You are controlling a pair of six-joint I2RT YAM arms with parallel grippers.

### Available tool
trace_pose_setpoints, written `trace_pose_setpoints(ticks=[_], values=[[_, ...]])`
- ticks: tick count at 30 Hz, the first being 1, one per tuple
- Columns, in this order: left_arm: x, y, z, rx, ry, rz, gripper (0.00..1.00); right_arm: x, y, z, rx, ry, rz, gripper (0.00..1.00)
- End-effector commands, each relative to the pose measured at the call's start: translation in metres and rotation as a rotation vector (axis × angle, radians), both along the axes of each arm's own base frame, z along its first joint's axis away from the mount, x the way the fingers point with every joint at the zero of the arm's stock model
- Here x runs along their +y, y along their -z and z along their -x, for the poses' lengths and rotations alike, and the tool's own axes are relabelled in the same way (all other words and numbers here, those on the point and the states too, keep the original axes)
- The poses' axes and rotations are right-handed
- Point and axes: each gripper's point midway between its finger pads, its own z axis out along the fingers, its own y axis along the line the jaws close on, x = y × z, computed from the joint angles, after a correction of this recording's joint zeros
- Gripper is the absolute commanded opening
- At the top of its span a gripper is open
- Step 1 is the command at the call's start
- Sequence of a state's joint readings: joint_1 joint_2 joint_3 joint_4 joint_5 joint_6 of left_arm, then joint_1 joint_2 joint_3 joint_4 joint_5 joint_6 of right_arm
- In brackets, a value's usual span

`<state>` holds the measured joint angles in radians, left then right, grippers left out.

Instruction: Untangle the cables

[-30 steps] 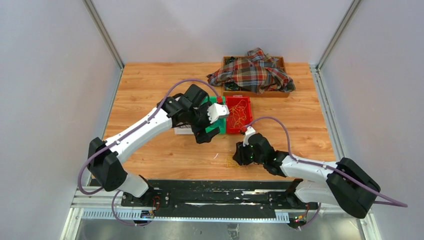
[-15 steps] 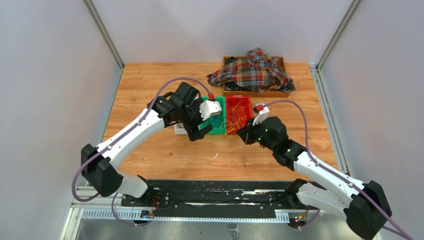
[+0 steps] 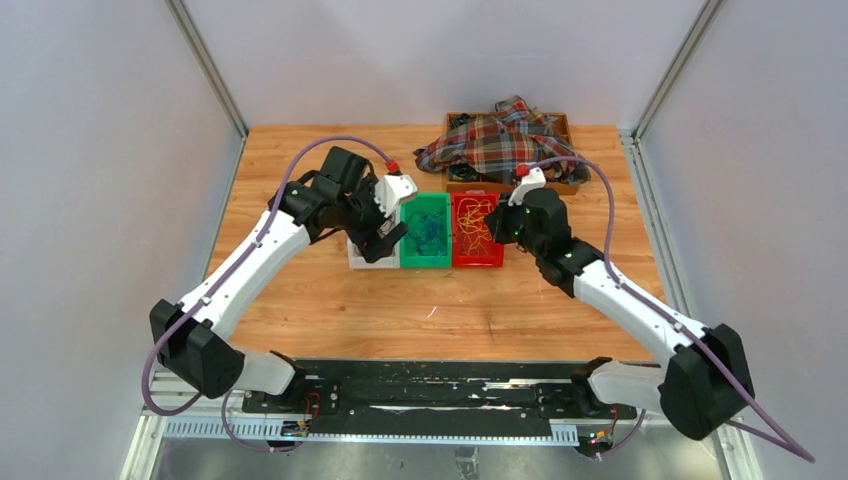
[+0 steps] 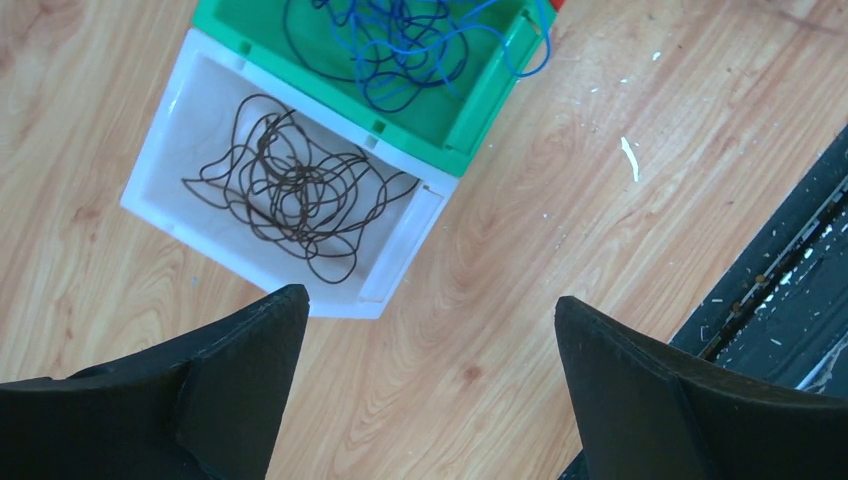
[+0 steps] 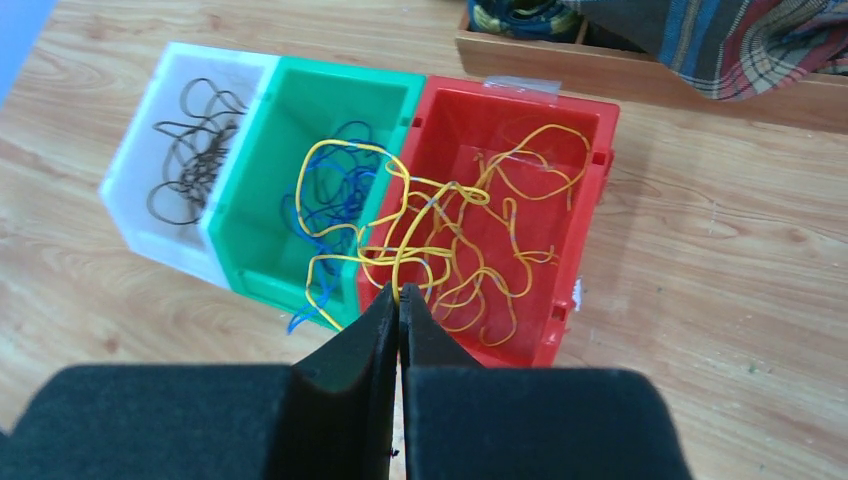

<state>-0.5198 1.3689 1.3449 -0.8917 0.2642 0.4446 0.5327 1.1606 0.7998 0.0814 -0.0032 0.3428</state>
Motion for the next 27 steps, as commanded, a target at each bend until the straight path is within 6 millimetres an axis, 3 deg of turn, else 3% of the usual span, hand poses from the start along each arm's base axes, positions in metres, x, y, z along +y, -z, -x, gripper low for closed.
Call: trace_pose_setpoints(ticks=[1,6,9,18,19,23,27], values=[[0.011,-0.022,-0.006,-0.030,-0.065,0.031,0.98,-0.014,0.008,-0.026,-0.009,0.082,0.103,0.01],[0.019,-0.024,-0.009,-0.023,-0.104,0.047,0.98,-0.011,0.031,-0.045,0.021,0.090,0.173,0.01],[0.021,-0.025,-0.008,-0.018,-0.110,0.057,0.98,-0.010,0.035,-0.054,0.021,0.097,0.204,0.05],[0.032,-0.032,-0.017,-0.038,-0.165,0.069,0.98,-0.013,0.008,-0.051,-0.033,0.097,0.197,0.75],[0.035,-0.033,-0.022,-0.044,-0.186,0.072,0.98,-0.017,0.005,-0.049,-0.040,0.105,0.202,0.77],[0.057,-0.031,-0.040,-0.067,-0.292,0.104,0.98,-0.048,-0.002,-0.036,-0.078,0.202,0.239,0.80],[0.095,-0.016,-0.065,-0.146,-0.428,0.147,0.98,-0.118,0.004,-0.019,-0.097,0.458,0.305,0.81]])
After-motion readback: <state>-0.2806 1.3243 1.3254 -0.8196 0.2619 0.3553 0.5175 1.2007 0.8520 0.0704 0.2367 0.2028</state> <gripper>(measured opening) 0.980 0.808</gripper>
